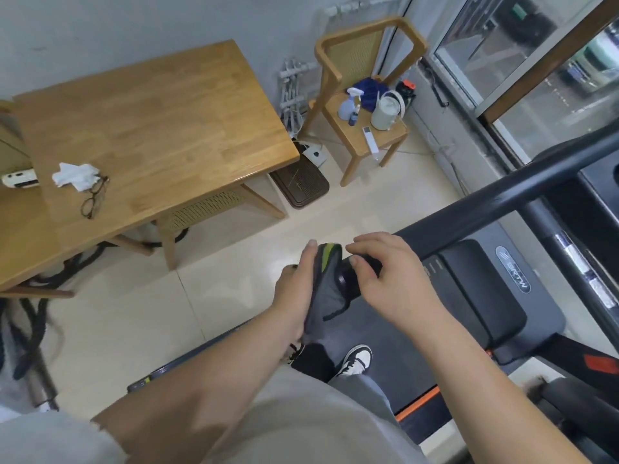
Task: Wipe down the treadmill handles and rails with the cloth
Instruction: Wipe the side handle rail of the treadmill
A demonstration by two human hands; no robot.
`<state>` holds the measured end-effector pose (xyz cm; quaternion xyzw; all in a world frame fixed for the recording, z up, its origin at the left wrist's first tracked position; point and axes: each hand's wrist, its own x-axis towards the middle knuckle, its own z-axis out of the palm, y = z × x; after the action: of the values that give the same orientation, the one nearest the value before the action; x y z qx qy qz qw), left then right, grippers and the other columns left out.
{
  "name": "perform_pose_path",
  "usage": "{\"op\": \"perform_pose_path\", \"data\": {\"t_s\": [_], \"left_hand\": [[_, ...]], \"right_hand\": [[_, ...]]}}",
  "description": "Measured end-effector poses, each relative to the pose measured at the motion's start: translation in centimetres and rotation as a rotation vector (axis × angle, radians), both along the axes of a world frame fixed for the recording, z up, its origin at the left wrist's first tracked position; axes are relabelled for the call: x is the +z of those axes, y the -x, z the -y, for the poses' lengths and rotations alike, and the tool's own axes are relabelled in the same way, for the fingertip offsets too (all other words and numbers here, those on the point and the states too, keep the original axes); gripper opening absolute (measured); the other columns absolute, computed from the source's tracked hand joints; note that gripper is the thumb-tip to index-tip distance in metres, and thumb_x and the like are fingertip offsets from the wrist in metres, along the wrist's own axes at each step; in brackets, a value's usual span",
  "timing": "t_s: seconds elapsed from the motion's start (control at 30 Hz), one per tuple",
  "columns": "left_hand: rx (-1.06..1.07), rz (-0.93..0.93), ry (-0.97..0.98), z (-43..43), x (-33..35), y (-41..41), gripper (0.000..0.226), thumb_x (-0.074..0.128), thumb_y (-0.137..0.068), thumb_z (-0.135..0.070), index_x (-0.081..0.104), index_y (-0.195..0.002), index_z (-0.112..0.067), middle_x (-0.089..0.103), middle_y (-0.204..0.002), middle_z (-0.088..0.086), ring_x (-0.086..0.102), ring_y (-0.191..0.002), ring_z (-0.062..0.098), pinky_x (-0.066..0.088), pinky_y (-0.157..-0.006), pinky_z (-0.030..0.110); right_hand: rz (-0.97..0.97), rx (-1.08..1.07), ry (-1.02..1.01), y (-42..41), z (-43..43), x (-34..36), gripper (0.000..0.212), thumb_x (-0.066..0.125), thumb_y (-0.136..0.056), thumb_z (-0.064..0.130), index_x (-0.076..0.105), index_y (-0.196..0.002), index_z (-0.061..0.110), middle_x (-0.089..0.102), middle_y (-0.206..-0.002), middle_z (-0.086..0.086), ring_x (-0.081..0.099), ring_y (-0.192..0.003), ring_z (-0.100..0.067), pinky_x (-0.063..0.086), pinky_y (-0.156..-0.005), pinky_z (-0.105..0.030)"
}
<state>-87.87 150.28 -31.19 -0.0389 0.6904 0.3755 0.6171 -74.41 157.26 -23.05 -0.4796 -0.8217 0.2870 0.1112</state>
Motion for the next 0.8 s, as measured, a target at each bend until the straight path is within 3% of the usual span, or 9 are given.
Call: {"op": "perform_pose_path", "data": {"t_s": [0.13, 0.27, 0.33, 0.4, 0.53, 0.6, 0.63, 0.7, 0.8], "left_hand": [[-0.226, -0.194, -0.027, -0.5, 0.9, 0.8, 0.084, 0.061, -0.055, -0.097, 0.075, -0.101, -0.028, 0.074, -0.106, 0.003, 0.072, -0.102, 0.024, 0.056, -0.099, 0.047], [-0.34, -0.482, -0.097, 4.0, 2.4, -1.9, 0.088, 0.051, -0.067, -0.093, 0.04, -0.145, -0.053, 0.042, -0.141, -0.002, 0.037, -0.138, 0.022, 0.035, -0.116, 0.042], [-0.214, -0.4, -0.127, 4.7, 2.8, -2.9, 0.097, 0.056, -0.07, -0.088, 0.025, -0.154, -0.051, 0.034, -0.152, -0.001, 0.041, -0.14, 0.025, 0.039, -0.115, 0.044], [-0.094, -0.283, -0.058, 3.7, 1.8, -3.5, 0.094, 0.061, -0.073, -0.084, 0.031, -0.154, -0.044, 0.036, -0.15, 0.001, 0.05, -0.133, 0.028, 0.046, -0.109, 0.047], [0.105, 0.177, -0.077, 1.3, -1.9, 0.5, 0.053, 0.073, -0.08, -0.056, 0.065, -0.113, -0.015, 0.069, -0.109, 0.012, 0.07, -0.096, 0.03, 0.059, -0.091, 0.045], [0.159, 0.278, -0.135, 0.5, -3.2, 1.5, 0.022, 0.067, -0.094, -0.025, 0.058, -0.105, -0.008, 0.056, -0.091, 0.009, 0.054, -0.083, 0.02, 0.051, -0.078, 0.03], [0.19, 0.277, -0.111, 0.5, -3.3, 1.4, 0.023, 0.07, -0.092, -0.026, 0.06, -0.105, -0.011, 0.055, -0.087, 0.008, 0.053, -0.08, 0.019, 0.048, -0.074, 0.03], [0.27, 0.145, -0.059, 2.2, -2.4, -0.5, 0.033, 0.067, -0.09, -0.047, 0.063, -0.11, -0.02, 0.067, -0.088, 0.004, 0.065, -0.077, 0.021, 0.054, -0.076, 0.034], [0.17, -0.274, -0.1, 4.7, -0.4, -4.3, 0.044, 0.045, -0.097, -0.061, 0.051, -0.136, -0.042, 0.056, -0.137, 0.003, 0.059, -0.121, 0.024, 0.048, -0.108, 0.045]], "right_hand": [[-0.046, -0.034, 0.03, -0.3, 0.2, 0.1, 0.016, 0.071, -0.091, 0.01, 0.08, -0.103, 0.016, 0.07, -0.112, 0.004, 0.057, -0.113, -0.015, 0.03, -0.098, -0.001], [-0.065, -0.068, 0.048, -0.9, 0.8, 0.3, 0.016, 0.07, -0.093, 0.011, 0.08, -0.105, 0.016, 0.069, -0.113, 0.005, 0.056, -0.116, -0.013, 0.029, -0.098, -0.002], [-0.061, -0.078, 0.044, -1.1, 1.0, 0.2, 0.018, 0.068, -0.094, 0.01, 0.08, -0.106, 0.016, 0.07, -0.113, 0.006, 0.055, -0.116, -0.012, 0.028, -0.097, -0.001], [-0.066, -0.082, 0.023, -1.4, 1.2, 0.2, 0.018, 0.067, -0.094, 0.01, 0.08, -0.105, 0.016, 0.07, -0.112, 0.006, 0.056, -0.114, -0.012, 0.029, -0.097, -0.001], [-0.083, -0.102, 0.008, -1.8, 1.7, 0.3, 0.016, 0.067, -0.094, 0.01, 0.079, -0.103, 0.018, 0.069, -0.109, 0.009, 0.056, -0.112, -0.012, 0.032, -0.098, -0.006], [-0.083, -0.107, -0.014, -2.0, 2.0, 0.3, 0.015, 0.068, -0.094, 0.011, 0.078, -0.102, 0.019, 0.069, -0.108, 0.01, 0.056, -0.112, -0.012, 0.03, -0.098, -0.005], [-0.084, -0.11, -0.026, -2.1, 2.1, 0.3, 0.015, 0.068, -0.094, 0.012, 0.078, -0.102, 0.019, 0.069, -0.107, 0.01, 0.056, -0.111, -0.012, 0.03, -0.097, -0.004], [-0.101, -0.13, -0.032, -2.4, 2.4, 0.3, 0.014, 0.068, -0.095, 0.013, 0.077, -0.103, 0.019, 0.068, -0.107, 0.01, 0.057, -0.109, -0.013, 0.032, -0.095, -0.005], [-0.138, -0.193, -0.026, -3.2, 2.8, 0.1, 0.016, 0.067, -0.096, 0.014, 0.078, -0.106, 0.02, 0.068, -0.105, 0.01, 0.058, -0.105, -0.012, 0.043, -0.092, -0.021]]}}
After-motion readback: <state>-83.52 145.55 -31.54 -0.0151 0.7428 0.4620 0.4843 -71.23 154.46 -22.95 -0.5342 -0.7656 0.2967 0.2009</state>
